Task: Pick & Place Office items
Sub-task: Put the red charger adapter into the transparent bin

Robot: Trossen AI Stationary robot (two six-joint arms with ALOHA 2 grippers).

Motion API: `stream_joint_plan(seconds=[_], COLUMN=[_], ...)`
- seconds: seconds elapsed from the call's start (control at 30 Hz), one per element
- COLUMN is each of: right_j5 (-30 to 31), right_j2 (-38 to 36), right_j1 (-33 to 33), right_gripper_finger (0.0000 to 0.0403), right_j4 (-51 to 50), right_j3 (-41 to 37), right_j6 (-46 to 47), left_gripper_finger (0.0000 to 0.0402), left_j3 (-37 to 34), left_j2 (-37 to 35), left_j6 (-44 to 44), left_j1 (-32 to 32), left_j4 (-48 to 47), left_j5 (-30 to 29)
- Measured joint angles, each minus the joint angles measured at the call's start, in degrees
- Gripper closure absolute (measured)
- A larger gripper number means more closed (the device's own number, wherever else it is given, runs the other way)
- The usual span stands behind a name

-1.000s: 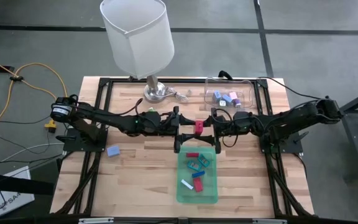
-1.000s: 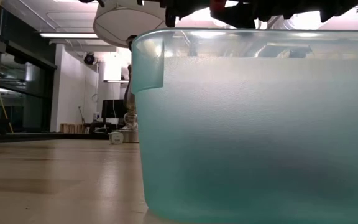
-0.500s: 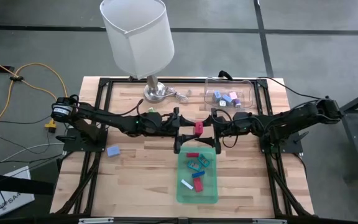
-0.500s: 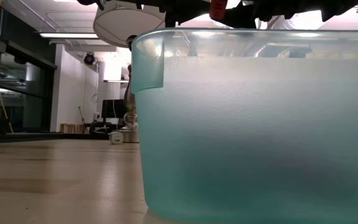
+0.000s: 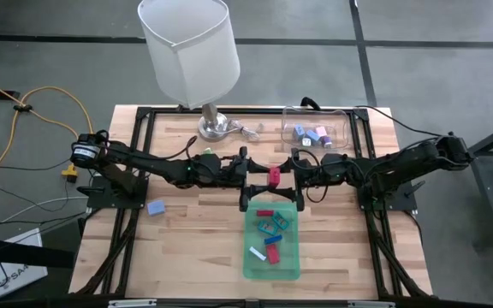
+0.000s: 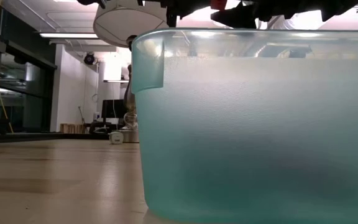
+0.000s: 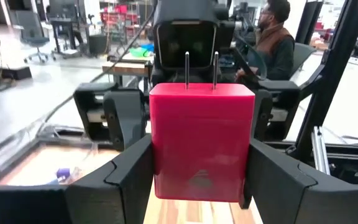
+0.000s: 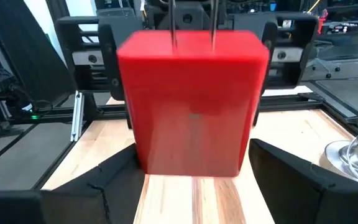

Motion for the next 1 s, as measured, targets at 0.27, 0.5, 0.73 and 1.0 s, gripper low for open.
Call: stream_joint_plan(seconds=[0.27, 0.5, 0.73, 1.0], right_j5=[-0.1, -0.3, -0.7, -1.5], right_j2=[0.0, 0.1, 0.1, 0.1], right_j1=[0.0, 0.0, 0.0, 0.0], right_gripper_finger=[0.0135, 0.0146, 0.0172, 0.0196], right_j4=[0.0, 0.0, 0.5, 1.4], right_j3=[0.0, 0.0, -0.1, -0.2], right_j6=[0.0, 0.0, 0.0, 0.2], left_gripper_finger=[0.0189, 0.0189, 0.0189, 0.0189], left_j3=[0.0, 0.1, 0.1, 0.1], left_j2=[0.0, 0.0, -0.1, -0.2], left_j6=[0.0, -0.1, -0.2, -0.2], left_j1=[0.0, 0.0, 0.0, 0.0], left_j4=[-0.5, -0.9, -1.0, -1.0], left_j5=[0.0, 0.0, -0.2, -0.5])
